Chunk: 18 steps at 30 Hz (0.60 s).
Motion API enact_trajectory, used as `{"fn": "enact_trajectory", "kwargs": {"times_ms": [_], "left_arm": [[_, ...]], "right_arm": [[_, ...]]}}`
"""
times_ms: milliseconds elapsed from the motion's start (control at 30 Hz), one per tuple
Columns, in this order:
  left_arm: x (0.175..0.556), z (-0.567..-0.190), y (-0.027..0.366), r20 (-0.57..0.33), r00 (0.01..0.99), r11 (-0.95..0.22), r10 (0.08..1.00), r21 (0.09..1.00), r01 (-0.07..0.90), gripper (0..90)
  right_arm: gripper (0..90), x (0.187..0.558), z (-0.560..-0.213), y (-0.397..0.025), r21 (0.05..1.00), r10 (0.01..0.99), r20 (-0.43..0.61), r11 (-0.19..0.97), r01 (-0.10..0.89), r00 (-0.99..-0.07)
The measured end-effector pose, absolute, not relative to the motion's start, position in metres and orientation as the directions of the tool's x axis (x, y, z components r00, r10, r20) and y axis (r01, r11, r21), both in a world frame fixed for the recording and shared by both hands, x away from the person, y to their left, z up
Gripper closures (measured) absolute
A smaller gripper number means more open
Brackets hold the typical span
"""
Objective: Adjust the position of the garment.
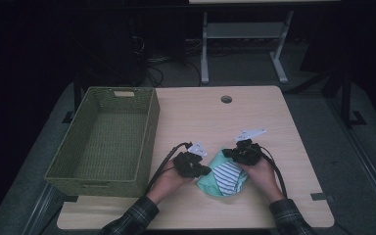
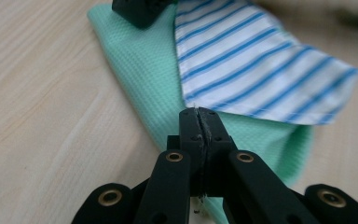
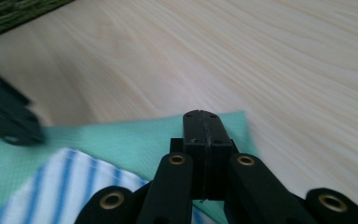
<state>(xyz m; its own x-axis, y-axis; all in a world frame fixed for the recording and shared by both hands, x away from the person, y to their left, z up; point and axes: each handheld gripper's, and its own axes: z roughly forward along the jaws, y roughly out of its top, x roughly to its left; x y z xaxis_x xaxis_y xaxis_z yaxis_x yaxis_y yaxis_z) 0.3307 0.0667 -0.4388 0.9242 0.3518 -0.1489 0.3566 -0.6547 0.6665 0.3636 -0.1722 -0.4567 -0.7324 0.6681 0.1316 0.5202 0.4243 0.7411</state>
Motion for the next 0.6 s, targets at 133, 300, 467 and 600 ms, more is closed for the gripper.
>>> {"fn": "enact_trajectory", "kwargs": {"times_ms": [133,300,467,600], "left_arm": [[0.321,-0.436,0.074,-0.159,0.923,-0.655,0.351,0.663,0.363,88.7],[0.312,-0.443,0.074,-0.167,0.928,-0.680,0.334,0.639,0.360,88.7],[0.313,-0.452,0.070,-0.154,0.929,-0.717,0.337,0.597,0.359,88.8],[0.319,-0.455,0.069,-0.139,0.926,-0.724,0.351,0.587,0.363,89.3]], "right_arm": [[89.8,0.366,-0.459,-0.186,0.736,0.692,0.130,0.413,0.536,-0.710],[89.7,0.368,-0.461,-0.190,0.729,0.707,0.120,0.414,0.545,-0.697],[89.7,0.370,-0.467,-0.188,0.699,0.715,0.115,0.435,0.568,-0.690],[89.7,0.370,-0.468,-0.190,0.690,0.717,0.106,0.446,0.570,-0.689]]}}
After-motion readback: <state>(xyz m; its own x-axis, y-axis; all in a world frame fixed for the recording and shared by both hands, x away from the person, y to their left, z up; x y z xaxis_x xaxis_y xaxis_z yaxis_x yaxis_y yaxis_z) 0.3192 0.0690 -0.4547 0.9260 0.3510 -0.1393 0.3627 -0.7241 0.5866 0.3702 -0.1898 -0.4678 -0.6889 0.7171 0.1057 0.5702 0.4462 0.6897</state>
